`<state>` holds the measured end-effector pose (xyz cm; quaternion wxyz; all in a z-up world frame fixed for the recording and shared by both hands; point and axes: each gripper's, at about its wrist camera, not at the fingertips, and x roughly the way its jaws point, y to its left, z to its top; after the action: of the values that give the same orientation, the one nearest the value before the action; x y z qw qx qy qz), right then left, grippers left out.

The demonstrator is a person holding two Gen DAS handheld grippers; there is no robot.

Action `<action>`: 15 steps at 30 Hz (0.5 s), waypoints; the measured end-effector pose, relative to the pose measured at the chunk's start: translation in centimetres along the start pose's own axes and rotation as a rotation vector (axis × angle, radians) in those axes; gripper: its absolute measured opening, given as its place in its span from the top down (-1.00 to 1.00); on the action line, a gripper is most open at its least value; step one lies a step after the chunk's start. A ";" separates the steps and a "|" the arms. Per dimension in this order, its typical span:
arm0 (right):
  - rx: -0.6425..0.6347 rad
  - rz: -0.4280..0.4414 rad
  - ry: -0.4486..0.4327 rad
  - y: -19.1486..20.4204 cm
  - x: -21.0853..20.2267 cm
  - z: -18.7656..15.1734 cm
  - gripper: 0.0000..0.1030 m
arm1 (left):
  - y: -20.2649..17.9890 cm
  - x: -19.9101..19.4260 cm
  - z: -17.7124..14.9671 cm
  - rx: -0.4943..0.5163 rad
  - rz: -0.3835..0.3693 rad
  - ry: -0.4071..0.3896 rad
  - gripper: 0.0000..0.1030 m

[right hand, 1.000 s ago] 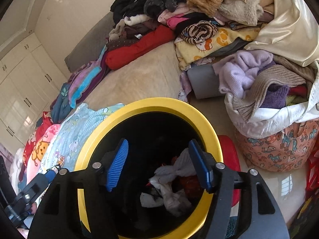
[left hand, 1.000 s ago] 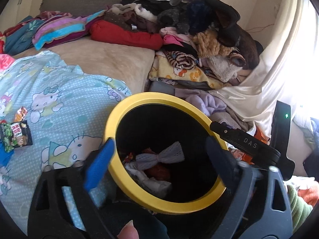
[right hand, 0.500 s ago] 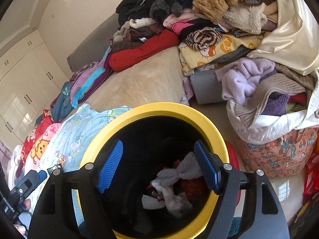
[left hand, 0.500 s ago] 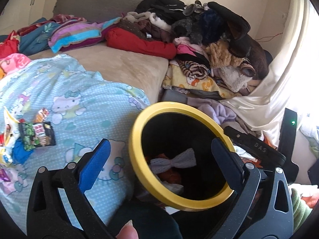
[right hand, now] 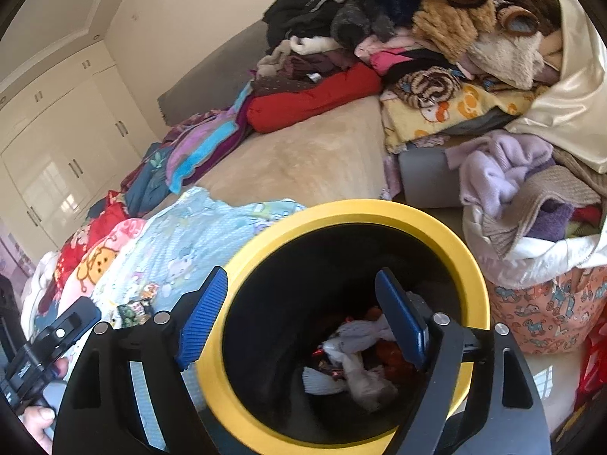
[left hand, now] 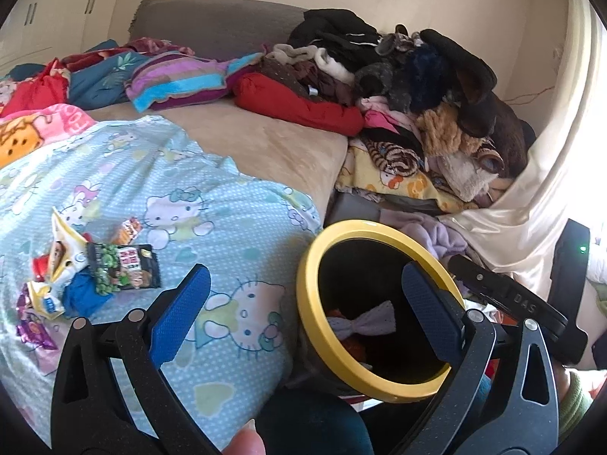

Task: Collect trash
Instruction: 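Move both tools back over the remaining wrappers on the bed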

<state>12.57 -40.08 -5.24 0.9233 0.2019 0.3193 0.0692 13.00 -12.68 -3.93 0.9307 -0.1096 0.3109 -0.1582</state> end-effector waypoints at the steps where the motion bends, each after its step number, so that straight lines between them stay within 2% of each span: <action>1: -0.008 0.008 -0.003 0.5 -0.2 0.0 -0.53 | 0.2 -0.2 0.1 -0.003 0.003 -0.004 -0.80; 15: -0.087 0.056 -0.013 4.5 -1.0 -0.2 -0.62 | 3.9 -2.8 1.6 -0.044 0.072 -0.071 -0.80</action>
<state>11.66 -36.18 -2.89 0.9310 0.1710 0.3042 0.1073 12.76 -7.85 -2.35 0.9436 -0.1245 0.2851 -0.1136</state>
